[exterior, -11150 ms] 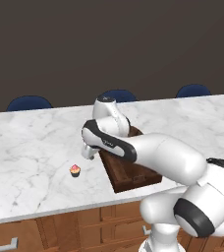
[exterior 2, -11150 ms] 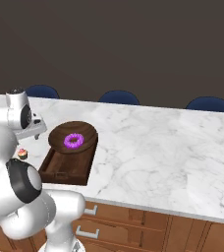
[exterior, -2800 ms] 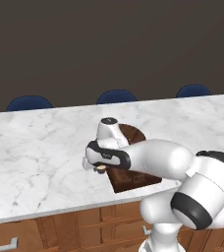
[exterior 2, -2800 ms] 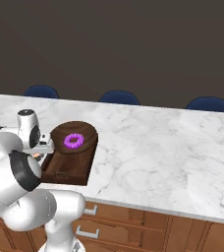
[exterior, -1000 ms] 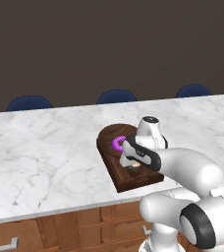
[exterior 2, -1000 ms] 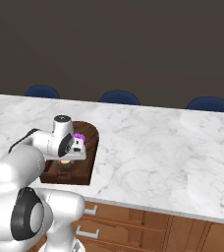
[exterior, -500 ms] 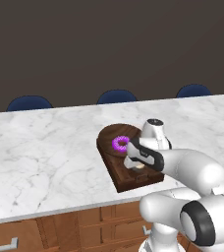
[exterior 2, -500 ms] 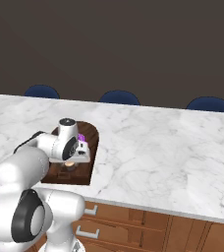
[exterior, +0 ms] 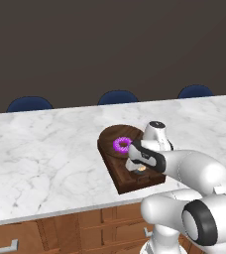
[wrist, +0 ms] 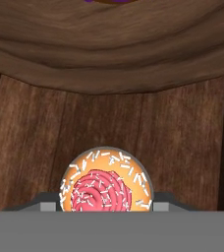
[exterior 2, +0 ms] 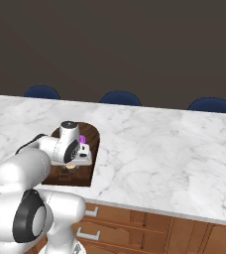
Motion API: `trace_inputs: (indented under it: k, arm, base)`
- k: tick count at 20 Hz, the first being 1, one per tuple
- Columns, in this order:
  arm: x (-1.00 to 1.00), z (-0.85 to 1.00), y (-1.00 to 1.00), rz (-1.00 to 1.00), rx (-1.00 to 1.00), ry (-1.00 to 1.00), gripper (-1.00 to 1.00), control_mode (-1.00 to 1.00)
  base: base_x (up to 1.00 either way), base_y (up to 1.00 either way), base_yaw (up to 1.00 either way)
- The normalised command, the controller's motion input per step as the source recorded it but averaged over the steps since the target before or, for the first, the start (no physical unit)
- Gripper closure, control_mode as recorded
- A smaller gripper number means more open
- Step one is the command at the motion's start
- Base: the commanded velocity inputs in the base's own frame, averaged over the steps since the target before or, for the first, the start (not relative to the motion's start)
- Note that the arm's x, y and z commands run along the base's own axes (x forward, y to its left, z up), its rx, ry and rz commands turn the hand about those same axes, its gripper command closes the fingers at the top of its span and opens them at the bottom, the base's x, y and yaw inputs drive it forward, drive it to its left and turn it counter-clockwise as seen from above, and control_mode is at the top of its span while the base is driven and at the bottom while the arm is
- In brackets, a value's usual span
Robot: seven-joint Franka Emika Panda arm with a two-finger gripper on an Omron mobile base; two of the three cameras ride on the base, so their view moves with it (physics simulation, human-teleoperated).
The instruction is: Place the bowl with donut and the cupcake onto the tray.
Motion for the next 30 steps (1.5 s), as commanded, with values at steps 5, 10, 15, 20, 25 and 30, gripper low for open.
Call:
trace_inputs:
  k: [5, 10, 15, 20, 25, 30]
  arm:
    - [0.00, -0.01, 0.00, 0.00, 0.00, 0.00, 1.00, -1.00]
    - [0.00, 0.00, 0.00, 0.00, 0.00, 0.00, -1.00, -1.00]
    - [0.00, 0.03, 0.00, 0.00, 0.00, 0.00, -1.00, -1.00]
    - [0.00, 0.26, 0.00, 0.00, 0.00, 0.00, -1.00, -1.00]
    - [-0.02, 0.34, 0.00, 0.00, 0.00, 0.00, -1.00, -1.00]
    - [-0.18, 0.35, 0.00, 0.00, 0.00, 0.00, -1.00, -1.00]
  base:
    - [0.00, 0.00, 0.00]
    - [0.00, 0.00, 0.00]
    - [0.00, 0.00, 0.00]
    - [0.00, 0.00, 0.00]
    - [0.00, 0.00, 0.00]
    - [0.00, 0.00, 0.00]
